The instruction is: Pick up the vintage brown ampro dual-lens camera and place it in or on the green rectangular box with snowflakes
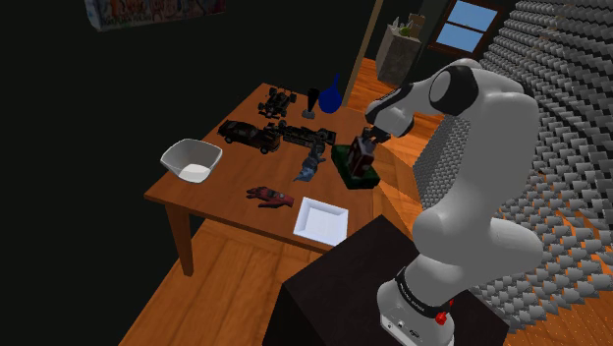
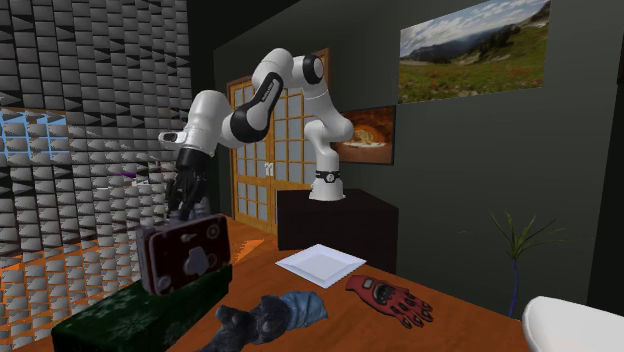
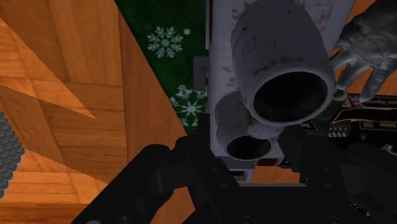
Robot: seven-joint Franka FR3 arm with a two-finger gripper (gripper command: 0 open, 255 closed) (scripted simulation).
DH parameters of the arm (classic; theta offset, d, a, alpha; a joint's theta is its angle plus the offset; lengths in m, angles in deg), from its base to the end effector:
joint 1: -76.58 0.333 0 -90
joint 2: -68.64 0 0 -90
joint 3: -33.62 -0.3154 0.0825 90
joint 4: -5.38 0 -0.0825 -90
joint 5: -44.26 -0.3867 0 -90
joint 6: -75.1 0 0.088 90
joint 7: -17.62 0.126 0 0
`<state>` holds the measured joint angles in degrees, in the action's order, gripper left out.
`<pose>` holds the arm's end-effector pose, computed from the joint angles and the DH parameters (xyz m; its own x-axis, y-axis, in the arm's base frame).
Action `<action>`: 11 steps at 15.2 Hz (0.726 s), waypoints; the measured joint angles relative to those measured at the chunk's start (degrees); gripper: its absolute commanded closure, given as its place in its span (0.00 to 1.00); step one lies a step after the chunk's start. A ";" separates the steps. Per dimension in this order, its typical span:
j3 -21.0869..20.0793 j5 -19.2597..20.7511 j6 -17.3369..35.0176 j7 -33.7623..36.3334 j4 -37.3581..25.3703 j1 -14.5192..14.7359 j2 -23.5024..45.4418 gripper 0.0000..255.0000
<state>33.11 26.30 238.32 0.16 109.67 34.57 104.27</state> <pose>0.5079 -0.4698 0.2161 0.6838 -0.6048 0.4083 -0.6312 -0.7710 -0.0849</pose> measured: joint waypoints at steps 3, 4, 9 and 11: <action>0.37 0.30 -0.42 0.53 -0.54 0.27 0.29 0.00; 0.34 0.28 0.14 0.56 -1.04 0.28 1.10 0.00; 0.36 0.32 0.05 0.25 -1.08 -0.25 1.12 0.00; 0.76 0.60 -2.27 0.45 2.35 -0.19 -2.48 0.00</action>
<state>33.87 26.89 236.05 0.61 112.02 34.38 101.79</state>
